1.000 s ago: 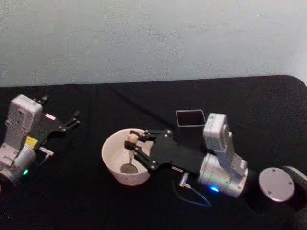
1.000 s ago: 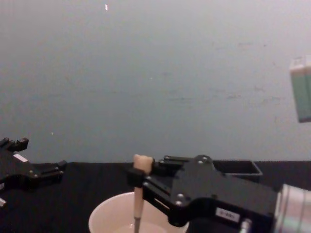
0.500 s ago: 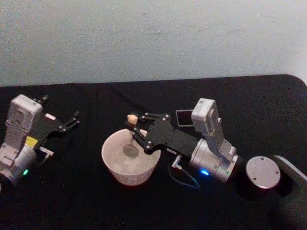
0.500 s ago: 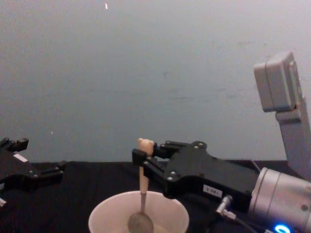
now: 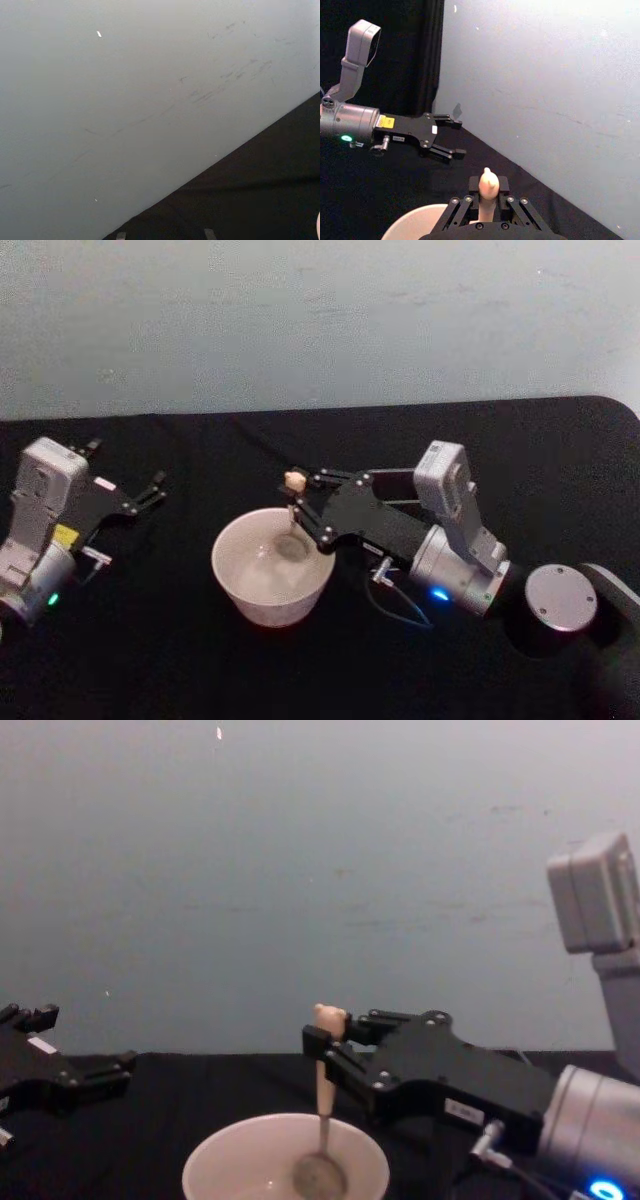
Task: Pick up the stirring spoon with one hand, stir inside the cup, then place it back in its original position.
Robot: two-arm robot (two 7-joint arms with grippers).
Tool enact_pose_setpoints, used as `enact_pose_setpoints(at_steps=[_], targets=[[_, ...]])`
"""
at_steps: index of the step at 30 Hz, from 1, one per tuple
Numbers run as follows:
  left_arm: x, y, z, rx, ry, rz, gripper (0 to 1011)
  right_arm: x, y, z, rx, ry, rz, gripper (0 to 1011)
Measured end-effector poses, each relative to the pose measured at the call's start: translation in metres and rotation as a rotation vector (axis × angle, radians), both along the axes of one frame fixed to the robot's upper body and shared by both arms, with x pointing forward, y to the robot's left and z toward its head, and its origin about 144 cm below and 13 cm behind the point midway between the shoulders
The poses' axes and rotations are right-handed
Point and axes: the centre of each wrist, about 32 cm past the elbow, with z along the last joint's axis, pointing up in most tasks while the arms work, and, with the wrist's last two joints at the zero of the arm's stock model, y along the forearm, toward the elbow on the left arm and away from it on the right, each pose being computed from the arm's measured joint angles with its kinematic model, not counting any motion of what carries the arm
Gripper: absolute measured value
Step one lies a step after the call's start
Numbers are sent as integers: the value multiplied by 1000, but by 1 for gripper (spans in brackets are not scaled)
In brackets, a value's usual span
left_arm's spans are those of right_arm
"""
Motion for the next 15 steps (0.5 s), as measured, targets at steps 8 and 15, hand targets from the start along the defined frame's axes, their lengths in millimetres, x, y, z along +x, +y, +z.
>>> enact_pose_setpoints(at_steps=[8,15], targets=[[0,0,0,0,0,0,1001,-10,-12,3,7,10,6,213],[0,0,0,0,0,0,1001,-23,-17,4,15,24,51,212]])
